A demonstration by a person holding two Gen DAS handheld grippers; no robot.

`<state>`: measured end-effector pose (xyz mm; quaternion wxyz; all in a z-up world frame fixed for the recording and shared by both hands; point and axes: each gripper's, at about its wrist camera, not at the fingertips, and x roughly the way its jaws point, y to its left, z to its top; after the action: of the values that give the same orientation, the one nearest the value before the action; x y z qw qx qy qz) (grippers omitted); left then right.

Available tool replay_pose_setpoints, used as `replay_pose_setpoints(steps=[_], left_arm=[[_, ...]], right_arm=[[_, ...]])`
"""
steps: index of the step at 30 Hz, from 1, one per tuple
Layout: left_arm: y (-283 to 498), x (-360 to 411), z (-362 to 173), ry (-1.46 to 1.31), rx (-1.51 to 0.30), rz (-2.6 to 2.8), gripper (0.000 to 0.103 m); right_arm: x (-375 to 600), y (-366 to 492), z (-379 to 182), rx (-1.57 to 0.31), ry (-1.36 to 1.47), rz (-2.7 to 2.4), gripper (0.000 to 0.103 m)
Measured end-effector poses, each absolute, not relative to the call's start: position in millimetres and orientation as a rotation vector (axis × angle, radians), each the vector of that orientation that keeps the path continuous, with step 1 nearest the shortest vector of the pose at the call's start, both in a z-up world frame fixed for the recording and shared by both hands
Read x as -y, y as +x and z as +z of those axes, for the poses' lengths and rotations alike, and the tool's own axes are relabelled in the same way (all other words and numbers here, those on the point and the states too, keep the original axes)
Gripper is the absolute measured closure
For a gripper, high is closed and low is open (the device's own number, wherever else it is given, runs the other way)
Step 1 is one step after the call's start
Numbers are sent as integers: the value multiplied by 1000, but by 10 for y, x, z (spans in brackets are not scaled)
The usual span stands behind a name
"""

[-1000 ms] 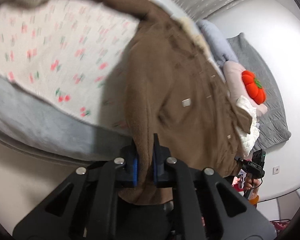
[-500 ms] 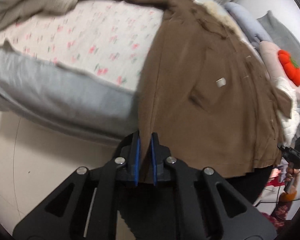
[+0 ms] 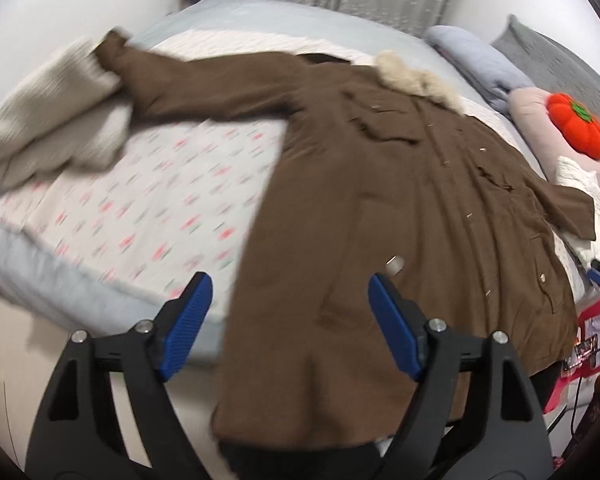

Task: Fold large clothes
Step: 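Lower the coat flat onto the bed and open both tools, then grasp the sleeve cuff by the white quilt with the right tool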

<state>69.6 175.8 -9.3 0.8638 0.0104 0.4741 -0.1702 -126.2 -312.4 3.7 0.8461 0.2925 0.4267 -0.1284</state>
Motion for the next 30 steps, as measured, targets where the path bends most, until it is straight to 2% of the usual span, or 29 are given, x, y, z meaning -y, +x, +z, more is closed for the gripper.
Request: replay_pose_setpoints(steps=[7,13,18,30], left_arm=[[1053,-897,-102,134,-960,-465,21],[1281,-346,-250,180,-1001,-502,21],[1367,-52,-304,170,-1024,-551,20],[1545,441,-483,240,-1078,-584,19]], right_arm=[[3277,-930,49,-876,553,-346,27],[3699,-950,-62,-846,585,-468,23],[4182,-1110,-111,-819,615,-602,21],[5568,-1147,171,-743,442,-842,22]])
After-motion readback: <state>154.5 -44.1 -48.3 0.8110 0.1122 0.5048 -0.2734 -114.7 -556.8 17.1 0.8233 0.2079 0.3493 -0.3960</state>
